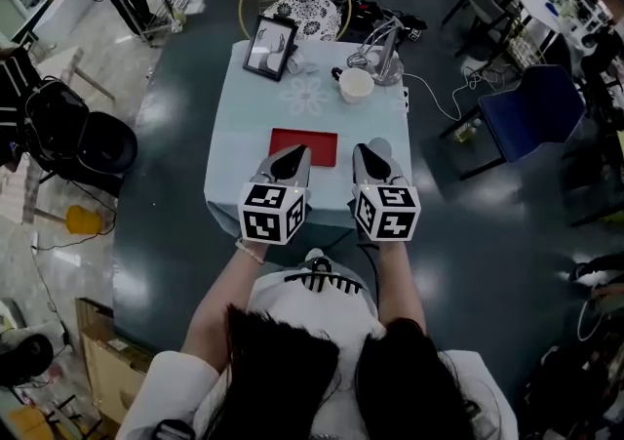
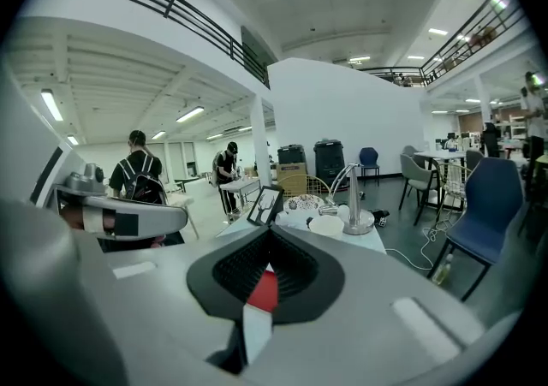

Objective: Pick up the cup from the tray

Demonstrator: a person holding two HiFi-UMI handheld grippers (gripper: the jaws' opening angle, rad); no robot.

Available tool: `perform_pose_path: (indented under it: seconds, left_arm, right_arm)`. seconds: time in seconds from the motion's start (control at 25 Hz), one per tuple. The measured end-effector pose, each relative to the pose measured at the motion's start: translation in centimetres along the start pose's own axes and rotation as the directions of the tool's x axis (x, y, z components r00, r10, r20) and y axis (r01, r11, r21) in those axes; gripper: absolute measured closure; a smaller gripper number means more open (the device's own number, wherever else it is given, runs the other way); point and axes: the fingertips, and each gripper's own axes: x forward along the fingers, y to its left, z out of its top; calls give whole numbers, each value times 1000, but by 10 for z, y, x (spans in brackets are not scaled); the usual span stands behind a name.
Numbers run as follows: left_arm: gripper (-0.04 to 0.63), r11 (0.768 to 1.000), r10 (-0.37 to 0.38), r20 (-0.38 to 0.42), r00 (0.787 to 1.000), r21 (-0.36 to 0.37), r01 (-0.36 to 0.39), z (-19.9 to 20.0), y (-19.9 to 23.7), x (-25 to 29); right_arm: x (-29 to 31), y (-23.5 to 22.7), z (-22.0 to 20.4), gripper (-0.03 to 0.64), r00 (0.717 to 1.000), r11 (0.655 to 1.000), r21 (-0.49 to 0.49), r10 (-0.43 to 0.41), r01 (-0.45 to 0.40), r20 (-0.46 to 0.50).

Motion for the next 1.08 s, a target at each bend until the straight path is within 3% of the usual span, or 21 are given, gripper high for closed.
perform_pose_path:
  seconds: [0.24, 1.08]
  left_arm:
    - [594, 1000, 2, -3, 1000, 7, -2, -3, -3, -2]
    - [594, 1000, 7, -38, 999, -11, -8, -14, -3, 20]
  right_arm:
    - [-3, 10, -5, 595, 1000, 998, -57, 16, -17, -13]
    - [4, -12, -20, 595, 998, 997, -74, -4, -1, -58]
